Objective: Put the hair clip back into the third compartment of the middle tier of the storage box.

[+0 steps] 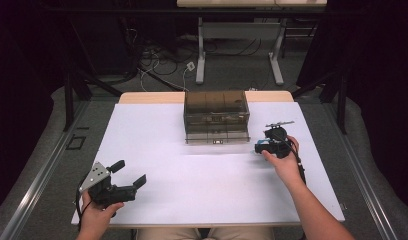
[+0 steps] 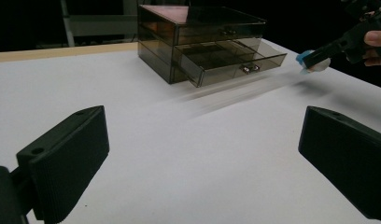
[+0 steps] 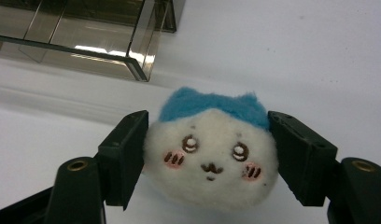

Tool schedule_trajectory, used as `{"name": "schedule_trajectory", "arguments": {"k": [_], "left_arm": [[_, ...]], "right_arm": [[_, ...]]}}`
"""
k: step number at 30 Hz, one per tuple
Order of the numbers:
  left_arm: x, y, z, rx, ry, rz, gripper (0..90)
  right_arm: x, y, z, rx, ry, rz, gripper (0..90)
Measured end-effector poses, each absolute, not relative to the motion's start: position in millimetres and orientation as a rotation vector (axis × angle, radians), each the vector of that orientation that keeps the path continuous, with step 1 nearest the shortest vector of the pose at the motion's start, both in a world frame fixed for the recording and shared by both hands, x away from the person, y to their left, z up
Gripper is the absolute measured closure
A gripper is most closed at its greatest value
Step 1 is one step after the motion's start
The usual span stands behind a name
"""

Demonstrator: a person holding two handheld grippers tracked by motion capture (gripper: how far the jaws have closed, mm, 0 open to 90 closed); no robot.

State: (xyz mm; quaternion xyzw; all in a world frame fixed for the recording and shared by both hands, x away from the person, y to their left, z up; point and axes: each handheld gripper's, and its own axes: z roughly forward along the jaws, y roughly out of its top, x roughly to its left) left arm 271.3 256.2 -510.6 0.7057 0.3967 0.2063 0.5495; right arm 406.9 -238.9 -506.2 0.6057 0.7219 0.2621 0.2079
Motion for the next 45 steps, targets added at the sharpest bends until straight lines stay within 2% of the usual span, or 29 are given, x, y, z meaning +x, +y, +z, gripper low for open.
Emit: {"name": "schedule_trajectory", "arguments": {"k": [29,45], "left_arm": [[271.3,255.1,-511.2,1.664,0.945,0.480,2.2],[275.9,255.1,-511.8,1.669,0.935,0.479,2.4]], "right_arm": [[417.7,-212.8,-455.6,1.570,2.013,0.803,31.0],[431.5,-198.3,-448.1,1.559,2.006,0.795,31.0]]}}
